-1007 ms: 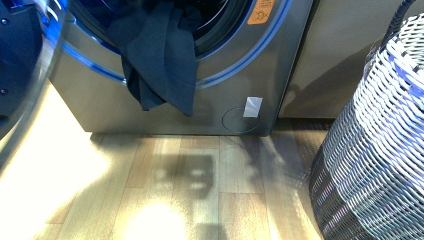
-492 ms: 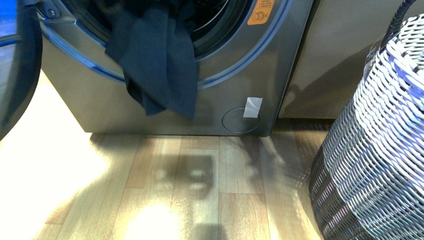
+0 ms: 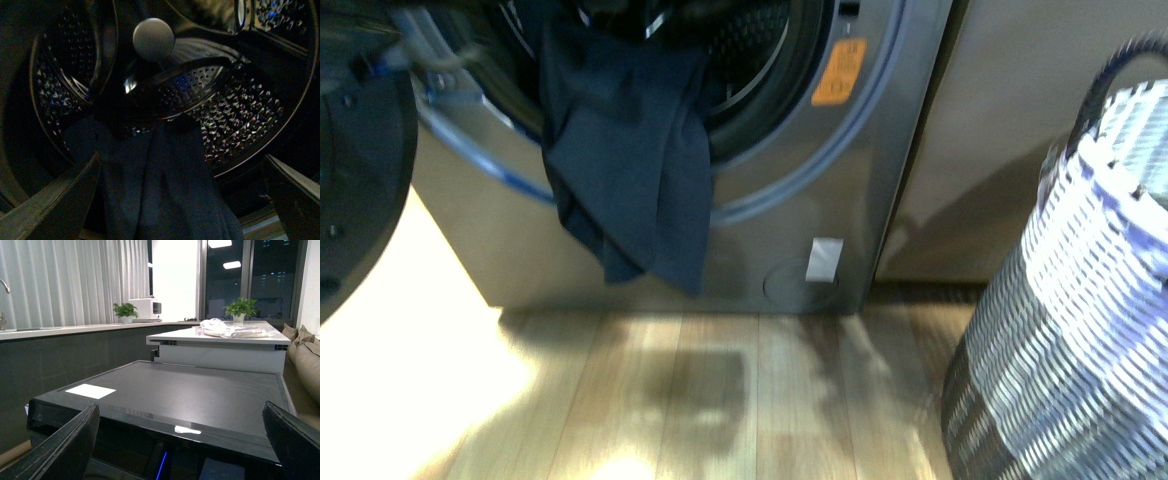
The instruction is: Put clothes into washing machine
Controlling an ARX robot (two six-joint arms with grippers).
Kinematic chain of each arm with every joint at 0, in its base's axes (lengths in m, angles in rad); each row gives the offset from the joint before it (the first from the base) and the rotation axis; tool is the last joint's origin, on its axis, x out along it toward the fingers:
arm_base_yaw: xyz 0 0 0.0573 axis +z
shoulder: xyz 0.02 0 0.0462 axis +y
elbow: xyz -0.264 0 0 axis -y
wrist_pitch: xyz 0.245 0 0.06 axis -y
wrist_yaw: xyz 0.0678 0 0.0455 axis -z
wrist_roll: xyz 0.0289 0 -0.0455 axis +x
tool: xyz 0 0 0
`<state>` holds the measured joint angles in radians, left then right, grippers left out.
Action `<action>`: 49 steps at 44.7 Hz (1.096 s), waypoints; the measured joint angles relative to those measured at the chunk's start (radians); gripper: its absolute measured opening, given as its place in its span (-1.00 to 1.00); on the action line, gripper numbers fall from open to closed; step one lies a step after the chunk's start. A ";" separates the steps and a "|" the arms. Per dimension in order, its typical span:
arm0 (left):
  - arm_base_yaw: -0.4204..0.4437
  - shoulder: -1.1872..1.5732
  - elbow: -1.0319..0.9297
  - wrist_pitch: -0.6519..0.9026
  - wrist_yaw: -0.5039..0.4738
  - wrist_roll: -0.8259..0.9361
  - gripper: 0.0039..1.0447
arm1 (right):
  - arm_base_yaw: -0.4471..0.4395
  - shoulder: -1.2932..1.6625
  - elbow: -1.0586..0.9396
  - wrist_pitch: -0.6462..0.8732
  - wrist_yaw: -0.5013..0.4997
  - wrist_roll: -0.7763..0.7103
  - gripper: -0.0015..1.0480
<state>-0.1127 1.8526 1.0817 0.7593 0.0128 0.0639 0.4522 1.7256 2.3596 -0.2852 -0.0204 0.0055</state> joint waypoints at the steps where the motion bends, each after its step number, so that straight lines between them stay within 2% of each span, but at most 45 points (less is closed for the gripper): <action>1: 0.002 -0.018 -0.012 0.000 0.005 -0.002 0.88 | 0.000 0.000 0.000 0.000 0.000 0.000 0.86; 16: 0.036 -0.358 -0.208 -0.055 0.104 -0.023 0.88 | 0.000 0.000 0.000 0.000 0.000 0.000 0.86; 28: 0.026 -0.649 -0.371 -0.143 0.123 -0.032 0.88 | 0.000 0.000 0.000 0.000 0.000 0.000 0.86; 33: 0.010 -0.814 -0.455 -0.331 -0.086 -0.047 0.52 | 0.000 0.000 0.000 0.000 0.000 0.000 0.86; 40: 0.027 -0.943 -0.619 -0.296 -0.096 -0.052 0.00 | 0.000 -0.002 0.000 0.000 0.001 0.000 0.86; 42: 0.033 -0.961 -0.652 -0.285 -0.091 -0.054 -0.14 | 0.009 -0.013 0.002 -0.077 0.099 -0.002 0.78; 44: 0.039 -0.977 -0.694 -0.272 -0.085 -0.055 -0.31 | 0.003 -0.112 -0.155 -0.166 0.307 -0.003 0.58; 45: 0.050 -0.988 -0.719 -0.268 -0.068 -0.058 -0.41 | -0.003 -0.155 -0.227 -0.152 0.349 -0.005 0.51; 46: 0.071 -1.003 -0.743 -0.264 -0.031 -0.058 -0.52 | -0.016 -0.221 -0.343 -0.106 0.383 -0.005 0.41; 49: 0.105 -1.049 -0.797 -0.251 -0.020 -0.061 -0.82 | -0.082 -0.464 -0.740 0.077 0.377 -0.005 0.08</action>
<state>-0.0082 0.8036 0.2844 0.5083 -0.0074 0.0029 0.3698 1.2613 1.6199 -0.2081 0.3565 0.0006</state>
